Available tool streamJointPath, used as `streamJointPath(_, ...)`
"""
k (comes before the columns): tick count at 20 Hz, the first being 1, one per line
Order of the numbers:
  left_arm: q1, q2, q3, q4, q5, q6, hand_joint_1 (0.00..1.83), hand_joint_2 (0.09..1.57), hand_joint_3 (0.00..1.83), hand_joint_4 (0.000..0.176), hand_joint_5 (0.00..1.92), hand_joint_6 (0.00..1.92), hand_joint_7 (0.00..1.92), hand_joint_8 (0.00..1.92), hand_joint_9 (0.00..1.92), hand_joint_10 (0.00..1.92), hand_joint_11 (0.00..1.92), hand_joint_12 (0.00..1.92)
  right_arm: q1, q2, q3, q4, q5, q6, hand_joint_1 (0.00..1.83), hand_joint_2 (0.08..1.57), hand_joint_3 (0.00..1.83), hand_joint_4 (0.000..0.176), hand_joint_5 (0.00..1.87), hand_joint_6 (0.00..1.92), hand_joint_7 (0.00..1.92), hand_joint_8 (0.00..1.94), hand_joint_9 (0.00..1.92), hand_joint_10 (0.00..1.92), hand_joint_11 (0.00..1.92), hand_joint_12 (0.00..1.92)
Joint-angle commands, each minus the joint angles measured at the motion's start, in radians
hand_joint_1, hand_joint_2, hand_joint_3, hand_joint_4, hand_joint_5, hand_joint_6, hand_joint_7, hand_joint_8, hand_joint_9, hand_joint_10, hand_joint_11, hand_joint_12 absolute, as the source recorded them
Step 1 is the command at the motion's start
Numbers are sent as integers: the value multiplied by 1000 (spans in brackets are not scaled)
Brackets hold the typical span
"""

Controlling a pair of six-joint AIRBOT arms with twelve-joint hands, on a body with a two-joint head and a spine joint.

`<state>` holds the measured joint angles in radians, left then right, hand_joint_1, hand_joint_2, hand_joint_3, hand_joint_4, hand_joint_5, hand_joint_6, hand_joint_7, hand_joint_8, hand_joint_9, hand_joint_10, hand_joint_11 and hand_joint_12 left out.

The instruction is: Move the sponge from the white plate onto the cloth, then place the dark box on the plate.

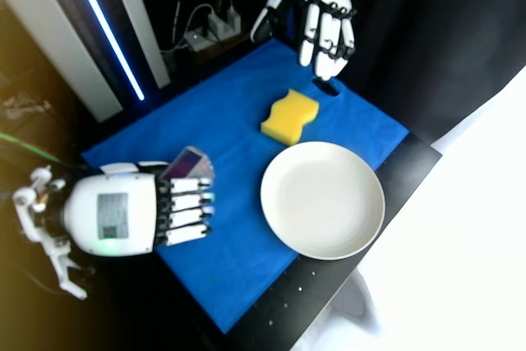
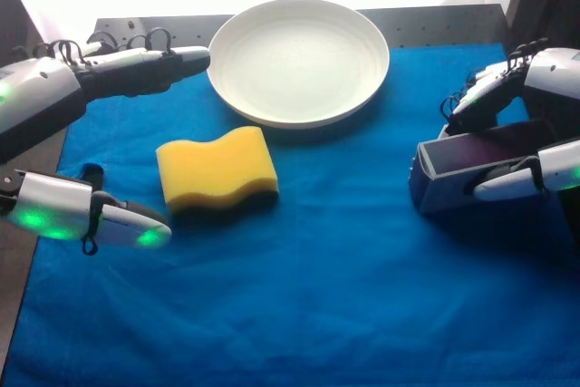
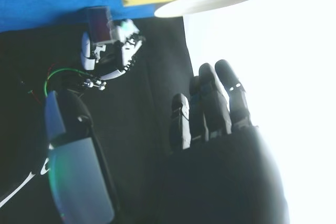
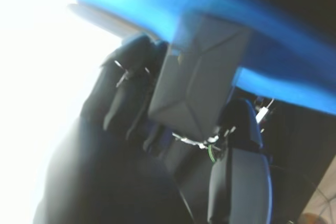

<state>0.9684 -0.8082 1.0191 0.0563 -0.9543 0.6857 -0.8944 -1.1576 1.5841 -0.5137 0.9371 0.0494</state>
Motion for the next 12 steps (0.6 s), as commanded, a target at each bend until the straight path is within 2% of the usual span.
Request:
streamJointPath(1, -2, -6, -2, -26, -124, -4, 818, 743, 0, 154, 198, 3, 333, 6, 434, 14, 0, 1090, 20, 0, 4, 54, 84, 4, 1238, 1135, 0, 0, 898, 961, 993, 1179, 853, 1142, 558, 938)
streamJointPath(2, 2, -6, -3, -29, -124, -4, 807, 757, 1, 155, 193, 0, 338, 4, 460, 18, 0, 1064, 33, 0, 4, 54, 87, 3, 1226, 1139, 2, 0, 881, 1018, 980, 1177, 851, 1118, 654, 1277)
streamJointPath(3, 5, -6, -3, -31, -125, -4, 814, 759, 2, 141, 193, 1, 344, 5, 478, 22, 0, 1054, 47, 0, 4, 54, 93, 3, 1212, 1145, 2, 0, 872, 1079, 964, 1157, 835, 1105, 671, 1399)
streamJointPath(4, 6, -7, -4, -33, -126, -4, 792, 763, 2, 130, 183, 1, 332, 3, 486, 20, 0, 995, 61, 0, 5, 52, 101, 3, 1129, 1136, 0, 0, 919, 1084, 874, 1104, 834, 1206, 753, 1567)
streamJointPath(6, 7, -10, -4, -33, -127, -5, 787, 764, 2, 127, 181, 1, 329, 2, 489, 18, 0, 979, 109, 0, 9, 43, 122, 3, 1112, 1133, 0, 0, 932, 1082, 850, 1089, 824, 1256, 769, 1627)
streamJointPath(10, 8, -13, -3, -37, -130, -5, 786, 765, 2, 127, 181, 1, 328, 2, 490, 16, 0, 976, 261, -25, 38, 9, 124, -31, 1111, 1133, 0, 0, 933, 1082, 849, 1088, 824, 1259, 770, 1630)
streamJointPath(11, 5, -19, 5, -41, -154, -5, 786, 765, 2, 127, 181, 0, 329, 1, 491, 14, 0, 973, 433, -240, 217, -1, -6, -31, 1111, 1133, 0, 0, 933, 1083, 849, 1088, 823, 1260, 770, 1630)
streamJointPath(12, 3, -22, 7, -41, -154, -5, 786, 765, 2, 127, 181, 0, 329, 1, 491, 14, 0, 973, 435, -254, 228, 4, -18, -31, 1111, 1133, 0, 0, 933, 1083, 849, 1088, 823, 1260, 770, 1630)
